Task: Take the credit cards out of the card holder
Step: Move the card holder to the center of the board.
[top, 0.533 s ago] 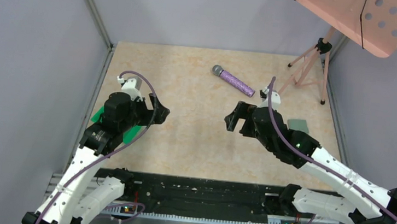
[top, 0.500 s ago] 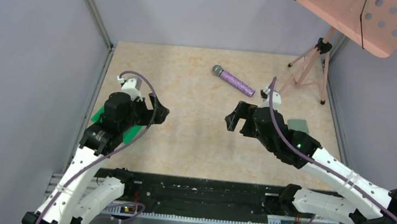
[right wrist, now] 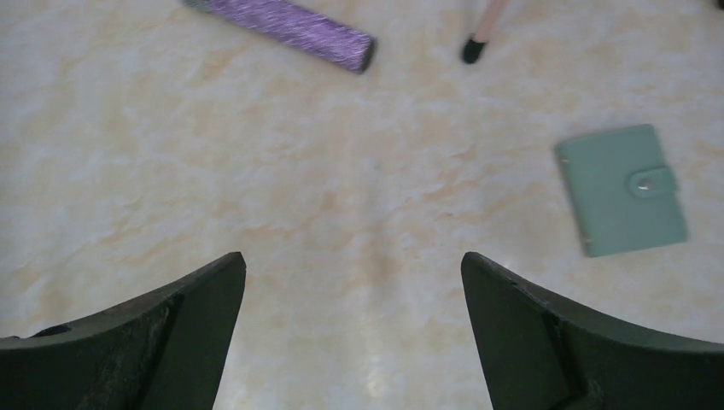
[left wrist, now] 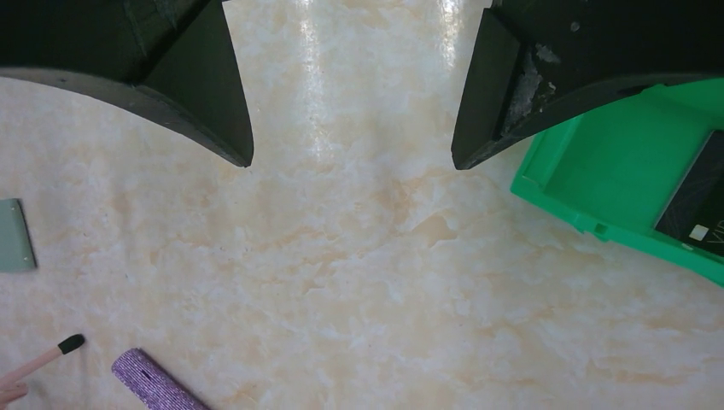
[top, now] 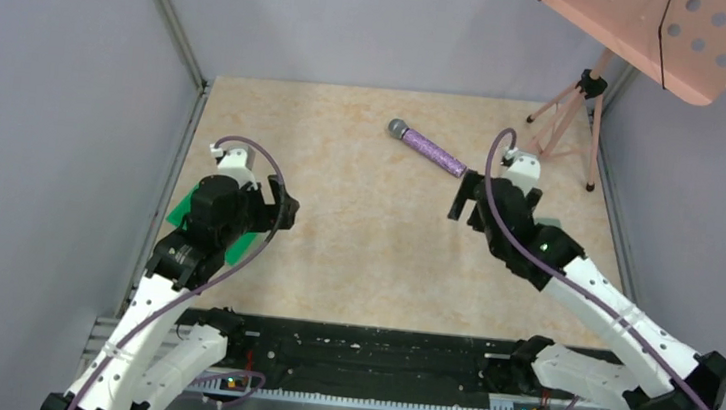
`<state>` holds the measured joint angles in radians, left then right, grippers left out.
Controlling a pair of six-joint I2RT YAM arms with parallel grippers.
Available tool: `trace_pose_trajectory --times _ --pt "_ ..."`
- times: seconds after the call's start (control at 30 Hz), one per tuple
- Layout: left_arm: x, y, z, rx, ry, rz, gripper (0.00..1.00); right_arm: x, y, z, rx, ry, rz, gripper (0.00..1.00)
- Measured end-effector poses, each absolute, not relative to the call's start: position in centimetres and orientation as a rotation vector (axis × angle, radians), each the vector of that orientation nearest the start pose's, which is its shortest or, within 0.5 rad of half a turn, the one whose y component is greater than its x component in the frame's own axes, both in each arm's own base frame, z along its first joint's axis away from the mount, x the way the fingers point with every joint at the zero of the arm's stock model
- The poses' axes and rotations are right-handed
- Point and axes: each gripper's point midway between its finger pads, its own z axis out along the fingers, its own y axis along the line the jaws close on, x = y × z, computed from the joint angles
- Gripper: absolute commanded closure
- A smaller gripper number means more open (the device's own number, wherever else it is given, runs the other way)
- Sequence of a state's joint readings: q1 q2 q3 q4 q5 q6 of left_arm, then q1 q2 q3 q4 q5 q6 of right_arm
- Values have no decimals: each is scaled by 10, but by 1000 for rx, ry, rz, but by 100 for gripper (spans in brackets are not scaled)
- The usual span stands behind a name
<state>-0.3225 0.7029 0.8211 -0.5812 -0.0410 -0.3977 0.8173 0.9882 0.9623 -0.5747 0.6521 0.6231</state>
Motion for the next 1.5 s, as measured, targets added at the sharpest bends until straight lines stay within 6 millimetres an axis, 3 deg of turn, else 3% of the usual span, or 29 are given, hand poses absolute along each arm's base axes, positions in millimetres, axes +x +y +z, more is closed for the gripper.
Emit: trace_pose_trajectory --times 0.13,0.23,0.33,0.47,0.6,0.93,1.1,1.27,1.5 --pt "244 -86 229 -116 2035 -384 9 295 78 202 328 2107 -37 17" --pt "242 -85 233 -117 2019 -387 9 300 25 174 473 2172 -149 29" --pt "240 -84 234 -116 2008 -389 9 291 -12 143 587 2241 -210 35" --pt "239 -85 234 -110 2007 -389 9 280 -41 113 708 2312 -221 39" --pt "239 -86 233 -107 2007 -383 9 288 -54 104 742 2321 -211 45" --pt "237 -85 234 -104 1999 -379 9 313 -63 75 642 2418 -206 50" --pt "237 -85 234 -103 1999 -379 9 331 -80 66 662 2445 -185 52" --pt "237 -84 233 -107 1999 -371 9 329 -97 51 723 2474 -169 51" --pt "238 -83 233 -111 1998 -363 9 328 -98 35 750 2514 -128 51"
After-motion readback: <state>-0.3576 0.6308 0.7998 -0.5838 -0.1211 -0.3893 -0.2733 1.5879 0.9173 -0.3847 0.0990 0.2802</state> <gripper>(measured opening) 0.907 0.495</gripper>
